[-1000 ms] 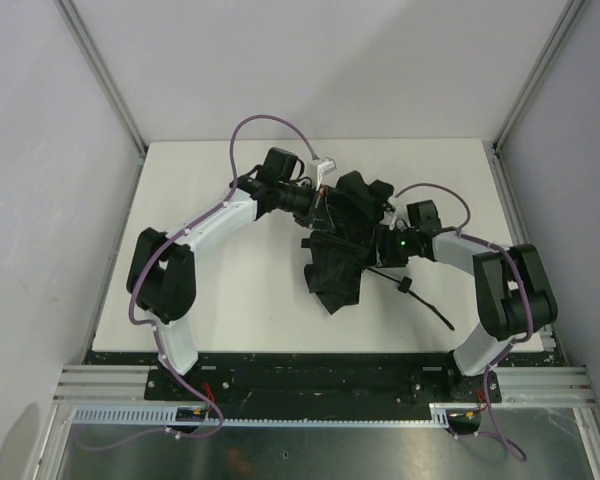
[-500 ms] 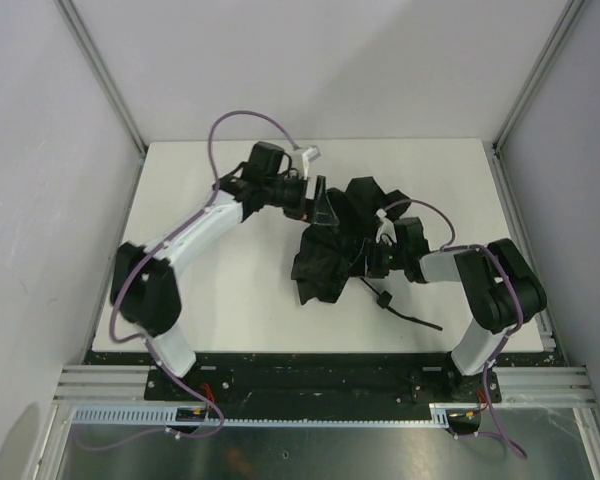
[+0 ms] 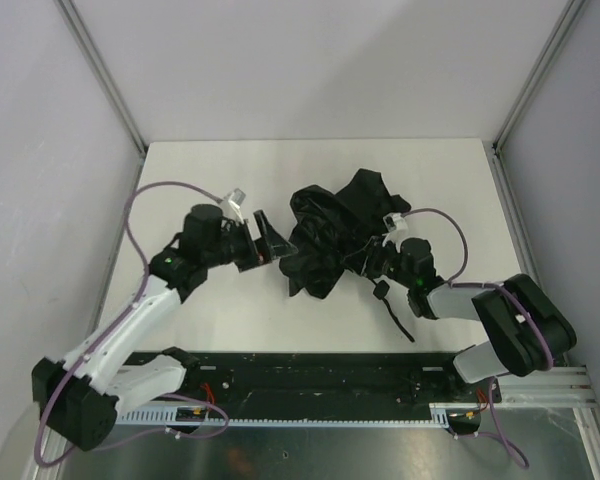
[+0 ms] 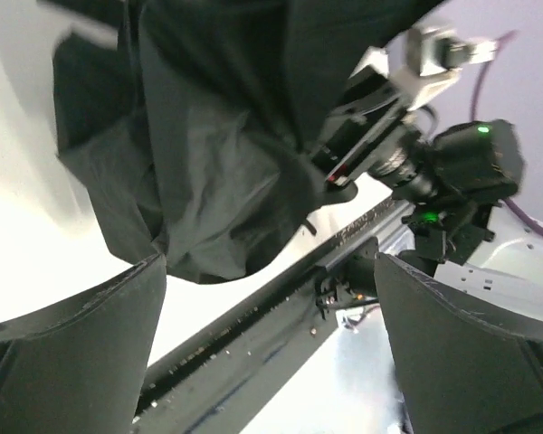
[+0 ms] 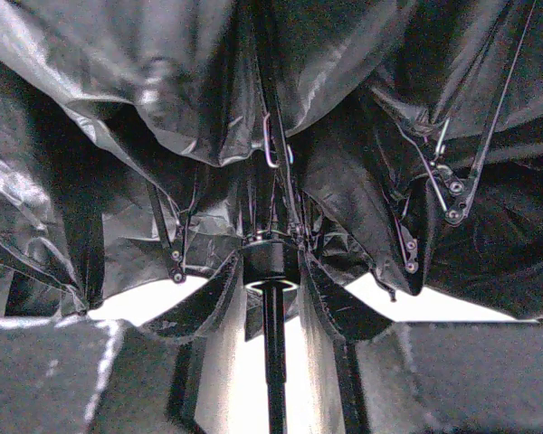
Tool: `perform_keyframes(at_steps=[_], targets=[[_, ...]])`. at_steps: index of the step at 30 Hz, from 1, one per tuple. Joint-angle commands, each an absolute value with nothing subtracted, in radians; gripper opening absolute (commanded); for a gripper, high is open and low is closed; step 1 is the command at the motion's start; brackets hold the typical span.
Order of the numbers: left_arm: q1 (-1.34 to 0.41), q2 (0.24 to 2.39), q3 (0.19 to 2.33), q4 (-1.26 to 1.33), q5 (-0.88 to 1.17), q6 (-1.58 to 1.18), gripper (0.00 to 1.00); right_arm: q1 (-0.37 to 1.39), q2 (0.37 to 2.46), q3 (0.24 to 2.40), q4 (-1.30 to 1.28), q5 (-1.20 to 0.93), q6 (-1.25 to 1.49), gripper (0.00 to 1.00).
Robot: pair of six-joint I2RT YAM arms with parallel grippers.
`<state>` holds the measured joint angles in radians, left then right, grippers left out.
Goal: Put away the umbrella
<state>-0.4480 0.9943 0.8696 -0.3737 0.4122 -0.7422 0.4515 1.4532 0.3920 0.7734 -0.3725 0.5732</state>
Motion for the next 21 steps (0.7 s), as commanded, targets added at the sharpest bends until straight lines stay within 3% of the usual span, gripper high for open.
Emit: perform_keyframes(at_steps=[1, 8, 14, 21], targets=[[-0.507, 1.067, 0.818, -0.280, 0.397, -0.978, 0.99, 0.494, 1.434, 0.379, 0.985, -0.234, 0.591, 0.00], [-0.540, 1.186, 0.772, -0.229, 0.347, -1.035, 0.98, 0.545, 1.507, 0.347, 1.109, -0.176, 0.623, 0.00], [-0.549, 1.217, 0.712, -0.172, 0.359, -1.068, 0.80, 0.576, 1.487, 0.332, 1.081, -0.108, 0.612, 0.00], [-0.565, 1.055, 0.537, -0.102, 0.278, -1.145, 0.96, 0.585, 1.443, 0.328, 1.040, -0.056, 0.603, 0.00]])
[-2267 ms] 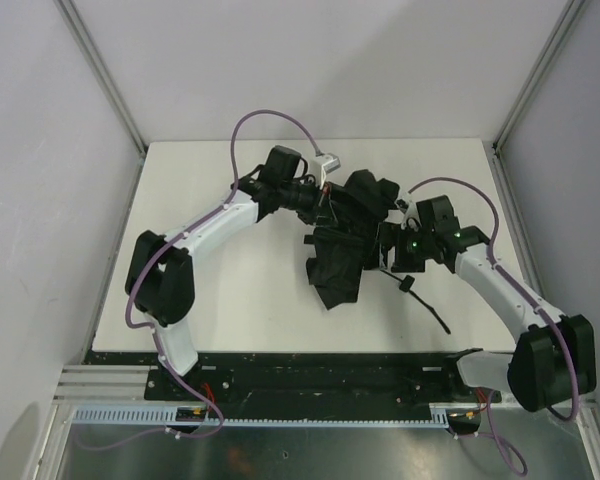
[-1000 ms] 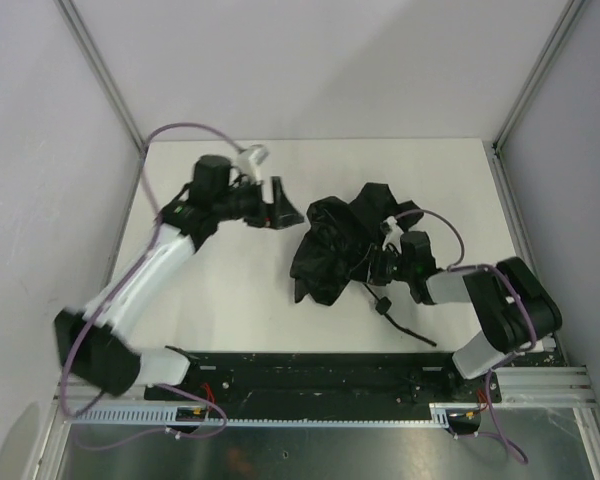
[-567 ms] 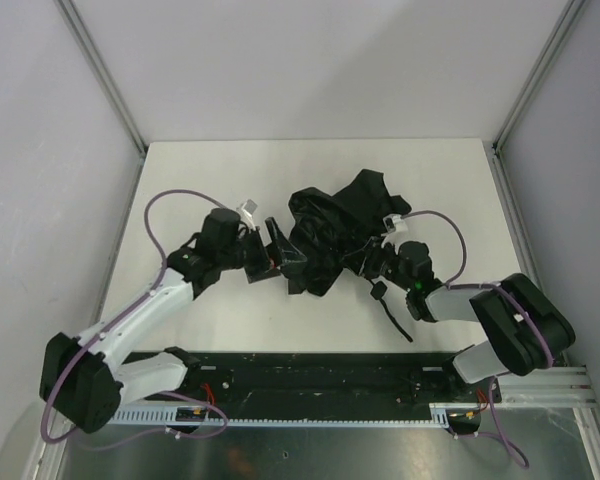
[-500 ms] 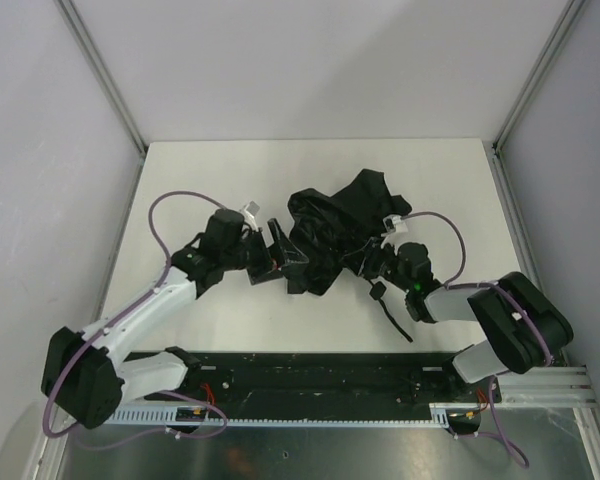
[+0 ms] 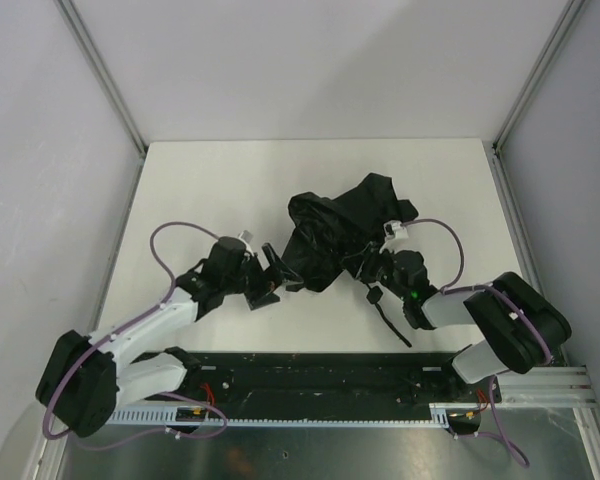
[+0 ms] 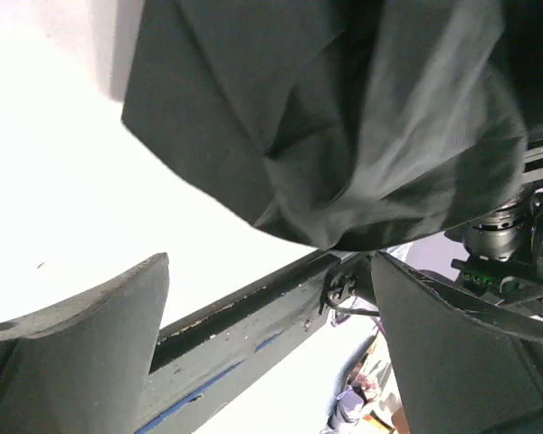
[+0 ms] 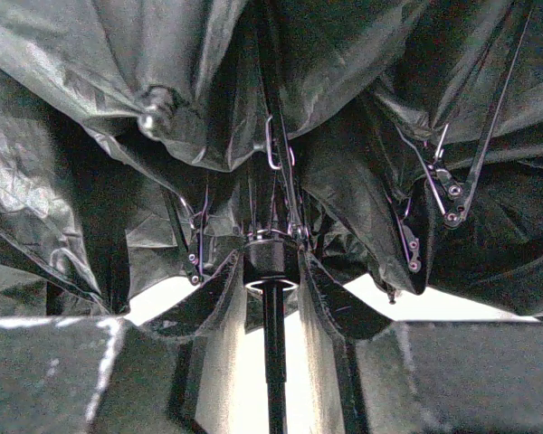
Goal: Put away the umbrella
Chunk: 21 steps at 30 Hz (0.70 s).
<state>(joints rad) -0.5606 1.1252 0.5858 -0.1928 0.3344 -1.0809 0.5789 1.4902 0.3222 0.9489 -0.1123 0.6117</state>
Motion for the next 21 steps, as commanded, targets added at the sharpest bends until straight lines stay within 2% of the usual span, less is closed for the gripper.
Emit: perform_keyframes(at_steps=[1, 4, 8, 10, 12, 13, 14, 15, 17, 21], targets=[[-0.562, 1.071, 0.541, -0.076, 0.276, -1.145, 0.96, 0.588, 1.441, 0.327, 1.041, -0.057, 0.606, 0.00], [-0.553, 1.161, 0.585, 0.028, 0.298, -1.128, 0.92, 0.599, 1.430, 0.321, 1.042, -0.050, 0.613, 0.00], [-0.544, 1.270, 0.637, 0.126, 0.325, -1.105, 0.68, 0.603, 1.427, 0.315, 1.042, -0.055, 0.605, 0.00], [-0.543, 1.288, 0.642, 0.140, 0.307, -1.093, 0.59, 0.602, 1.426, 0.310, 1.042, -0.060, 0.601, 0.00], [-0.539, 1.293, 0.635, 0.147, 0.301, -1.067, 0.42, 0.599, 1.424, 0.305, 1.038, -0.061, 0.598, 0.00], [-0.533, 1.286, 0.626, 0.145, 0.307, -1.055, 0.23, 0.597, 1.424, 0.301, 1.034, -0.056, 0.595, 0.00], [-0.524, 1.271, 0.607, 0.132, 0.314, -1.042, 0.12, 0.592, 1.424, 0.296, 1.029, -0.051, 0.591, 0.00], [-0.513, 1.248, 0.580, 0.113, 0.322, -1.032, 0.06, 0.585, 1.427, 0.291, 1.028, -0.047, 0.585, 0.00], [-0.481, 1.179, 0.509, 0.085, 0.349, -1.014, 0.01, 0.556, 1.447, 0.276, 1.038, -0.047, 0.570, 0.00], [-0.418, 1.092, 0.415, -0.025, 0.421, -0.918, 0.00, 0.492, 1.513, 0.251, 1.091, -0.091, 0.534, 0.00]])
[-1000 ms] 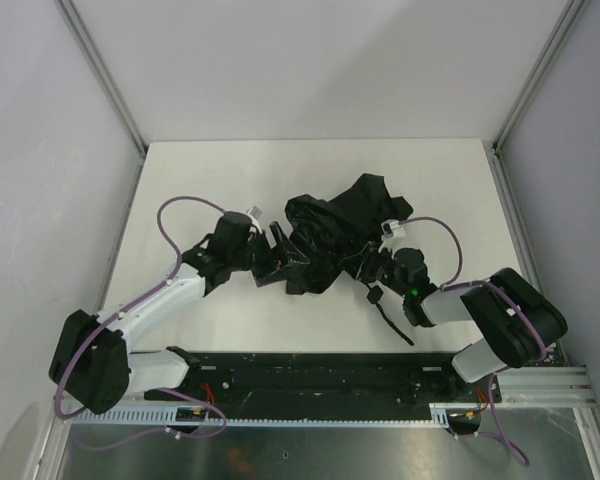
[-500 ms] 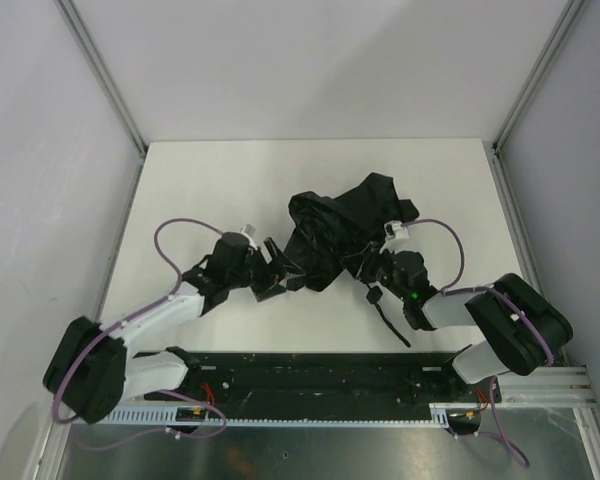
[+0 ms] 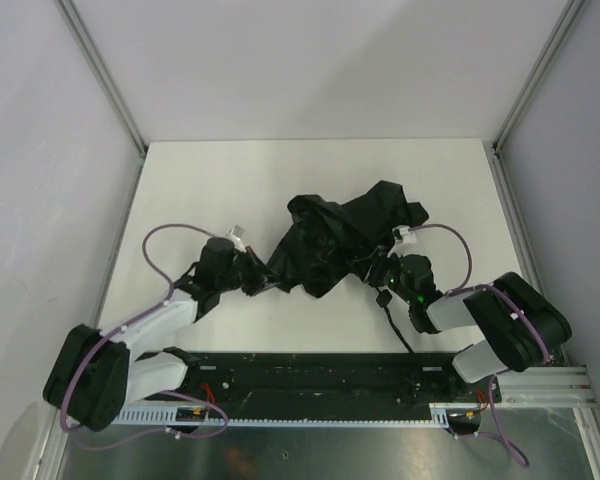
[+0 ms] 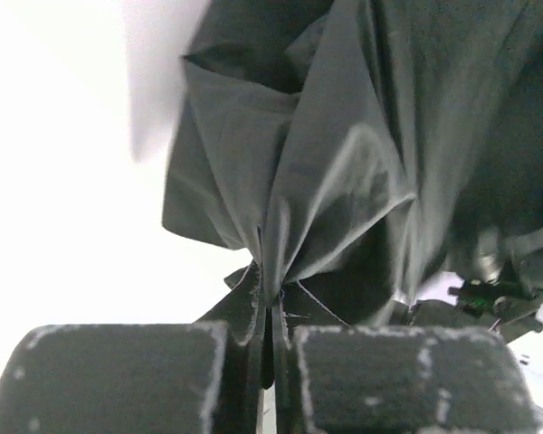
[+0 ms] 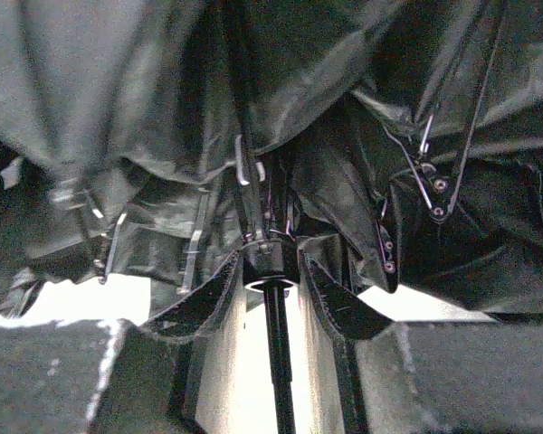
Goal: Put away the umbrella
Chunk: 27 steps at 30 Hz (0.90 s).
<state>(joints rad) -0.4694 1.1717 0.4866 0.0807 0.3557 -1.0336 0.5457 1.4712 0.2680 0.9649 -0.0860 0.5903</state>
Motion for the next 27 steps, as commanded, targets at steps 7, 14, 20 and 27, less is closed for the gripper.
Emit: perform_keyframes(at_steps=[7, 14, 20, 27], targets=[[-0.403, 1.080, 0.426, -0.074, 0.478, -0.852, 0.39, 0.528, 1.589, 0.225, 1.174, -0.104, 0.550, 0.00], [-0.396, 0.814, 0.626, -0.255, 0.358, -0.713, 0.77, 0.560, 1.659, 0.228, 1.237, -0.119, 0.569, 0.00], [-0.393, 0.979, 0.925, -0.285, 0.317, -0.596, 0.98, 0.567, 1.660, 0.233, 1.247, -0.131, 0.581, 0.00], [-0.402, 1.337, 1.210, -0.351, 0.304, -0.463, 0.99, 0.567, 1.646, 0.245, 1.229, -0.148, 0.587, 0.00]])
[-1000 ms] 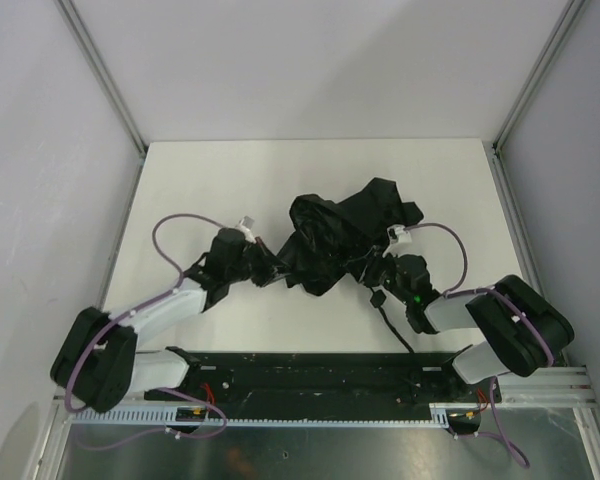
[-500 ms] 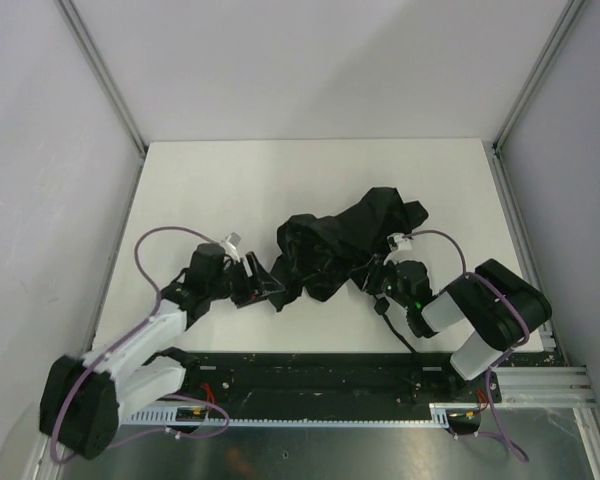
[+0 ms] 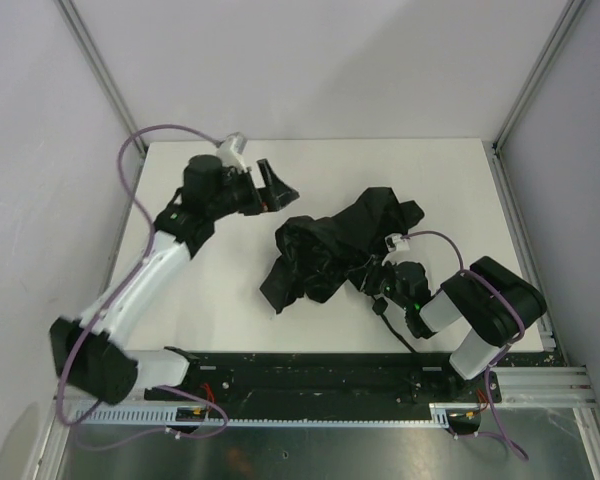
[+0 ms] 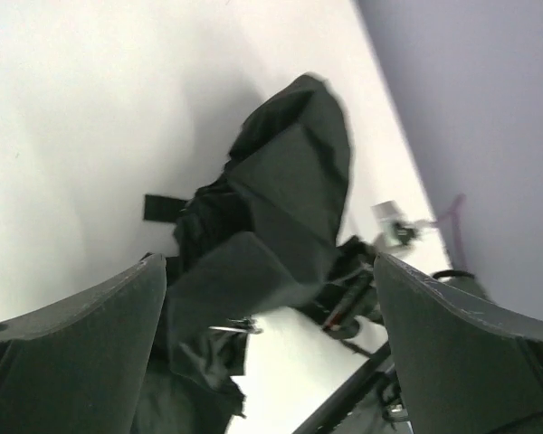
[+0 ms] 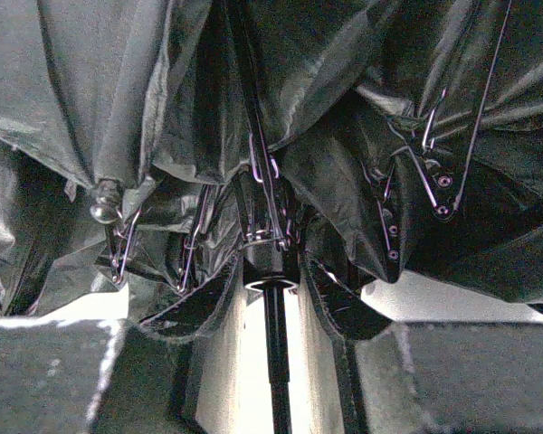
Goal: Put away the umbrella
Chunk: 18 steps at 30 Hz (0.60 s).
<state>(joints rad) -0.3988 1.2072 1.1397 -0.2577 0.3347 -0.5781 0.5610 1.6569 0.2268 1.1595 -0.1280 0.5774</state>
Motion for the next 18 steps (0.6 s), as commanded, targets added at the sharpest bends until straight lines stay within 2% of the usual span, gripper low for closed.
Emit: perform_keyframes(at_steps=[1, 6, 7, 9, 13, 14, 15, 18], targets=[[-0.404, 1.365, 1.226, -0.355, 0.314, -0.459, 1.00, 0.568, 1.644, 0.245, 1.227, -0.149, 0.587, 0.00], [-0.476, 1.442, 1.230, -0.370, 0.318, -0.424, 0.99, 0.566, 1.643, 0.245, 1.223, -0.151, 0.587, 0.00], [-0.490, 1.448, 1.214, -0.371, 0.302, -0.421, 0.95, 0.565, 1.644, 0.246, 1.225, -0.152, 0.587, 0.00], [-0.499, 1.452, 1.168, -0.372, 0.283, -0.423, 0.75, 0.565, 1.645, 0.246, 1.231, -0.154, 0.592, 0.00], [-0.505, 1.391, 1.005, -0.372, 0.255, -0.450, 0.17, 0.565, 1.645, 0.247, 1.234, -0.147, 0.599, 0.00], [-0.506, 1.355, 0.960, -0.371, 0.245, -0.458, 0.08, 0.565, 1.642, 0.251, 1.222, -0.146, 0.599, 0.00], [-0.507, 1.319, 0.918, -0.368, 0.235, -0.468, 0.04, 0.565, 1.636, 0.255, 1.200, -0.144, 0.597, 0.00], [-0.510, 1.243, 0.816, -0.354, 0.227, -0.505, 0.01, 0.577, 1.592, 0.278, 1.055, -0.126, 0.578, 0.00]])
